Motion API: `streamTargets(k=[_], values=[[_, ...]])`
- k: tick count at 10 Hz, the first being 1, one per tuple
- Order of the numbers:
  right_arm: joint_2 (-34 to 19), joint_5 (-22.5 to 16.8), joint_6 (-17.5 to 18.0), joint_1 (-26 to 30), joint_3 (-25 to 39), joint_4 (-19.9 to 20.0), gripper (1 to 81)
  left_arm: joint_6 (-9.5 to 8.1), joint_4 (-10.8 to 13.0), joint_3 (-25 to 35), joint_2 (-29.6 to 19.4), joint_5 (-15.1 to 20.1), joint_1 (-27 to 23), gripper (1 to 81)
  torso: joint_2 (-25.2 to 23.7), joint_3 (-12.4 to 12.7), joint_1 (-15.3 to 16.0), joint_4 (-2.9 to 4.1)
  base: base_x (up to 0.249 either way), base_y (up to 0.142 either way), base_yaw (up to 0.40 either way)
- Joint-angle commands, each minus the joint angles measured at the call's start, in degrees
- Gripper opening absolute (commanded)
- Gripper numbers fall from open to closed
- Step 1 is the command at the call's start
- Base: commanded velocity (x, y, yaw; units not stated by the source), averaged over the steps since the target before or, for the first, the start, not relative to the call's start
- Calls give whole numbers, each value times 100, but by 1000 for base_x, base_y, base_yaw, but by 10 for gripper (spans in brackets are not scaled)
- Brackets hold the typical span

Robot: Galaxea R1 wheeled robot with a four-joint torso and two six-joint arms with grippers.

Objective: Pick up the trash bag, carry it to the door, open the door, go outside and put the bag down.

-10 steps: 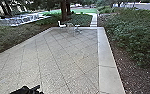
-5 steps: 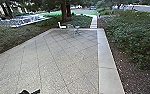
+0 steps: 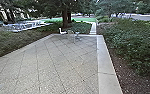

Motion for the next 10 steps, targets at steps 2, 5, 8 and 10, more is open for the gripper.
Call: streamTargets(k=[2,5,8,10], values=[[-10,-349,34,173,57,36,811,804,374,-95,740,-1065,1064,811,0,-9,0,-590,0,0,0],[-10,-340,34,173,57,36,811,1085,374,-8,933,-1285,1556,811,0,13,0,-525,0,0,0],[69,-288,34,164,-48,19,811,1244,374,-7,1240,-1985,2057,811,0,704,0,-737,0,0,0],[218,-270,7,164,-276,-24,811,1252,374,1,1346,-2129,2181,811,-2,991,-2,-741,0,0,0]])
